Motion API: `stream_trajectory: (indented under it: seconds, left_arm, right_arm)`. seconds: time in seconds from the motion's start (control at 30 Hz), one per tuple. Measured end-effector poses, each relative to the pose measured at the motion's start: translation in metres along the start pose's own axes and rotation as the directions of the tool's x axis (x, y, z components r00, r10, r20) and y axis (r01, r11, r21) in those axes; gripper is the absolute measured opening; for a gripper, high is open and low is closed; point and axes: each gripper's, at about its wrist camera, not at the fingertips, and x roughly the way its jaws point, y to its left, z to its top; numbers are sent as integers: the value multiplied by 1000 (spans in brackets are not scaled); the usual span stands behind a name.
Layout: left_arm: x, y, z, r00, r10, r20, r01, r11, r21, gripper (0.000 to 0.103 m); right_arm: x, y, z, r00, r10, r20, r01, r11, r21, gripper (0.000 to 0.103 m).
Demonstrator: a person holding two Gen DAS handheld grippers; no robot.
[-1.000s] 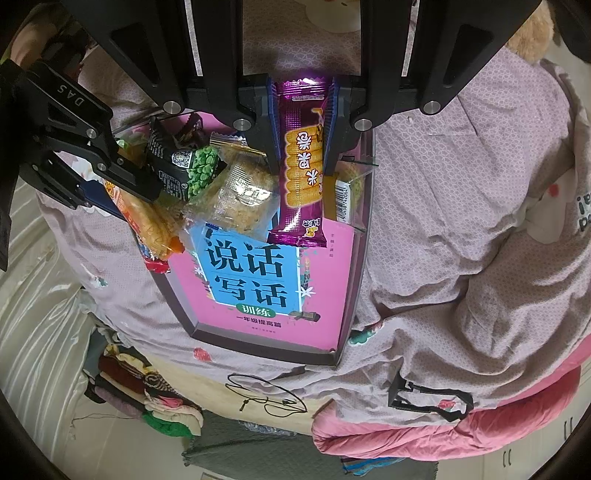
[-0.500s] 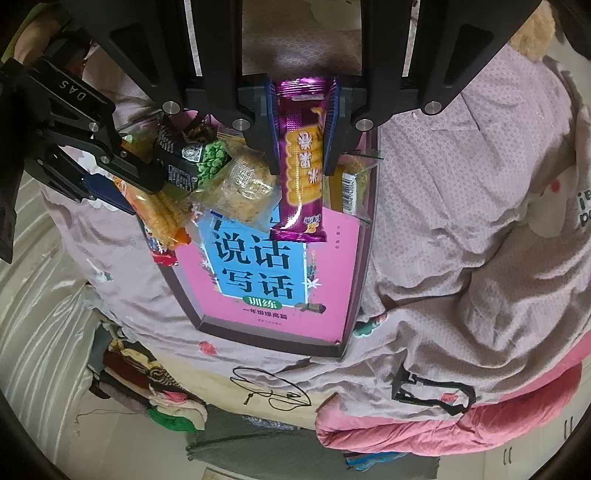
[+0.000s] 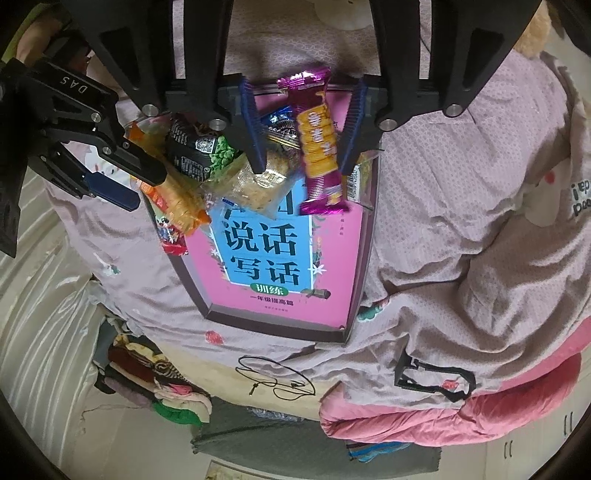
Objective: Organize snacks
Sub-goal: 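Lower and release the purple packet with the left tool while the right releases the bread packet, then lift both open tools up and back from the tray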
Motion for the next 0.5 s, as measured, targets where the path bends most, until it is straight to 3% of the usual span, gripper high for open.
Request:
stream_trajectory:
  seconds: [0.2,0.5]
  left_arm:
    - [-9,-2,3,1000,-5,24,5,1000,4,49]
    - [-32,-9,7,996,7,85,-8,1000,19,72]
  right_arm:
    - [-11,0,2,999,-16,36,16,1000,-7,62]
    - [-31,1,8,995,-44,92,45,999,-7,71]
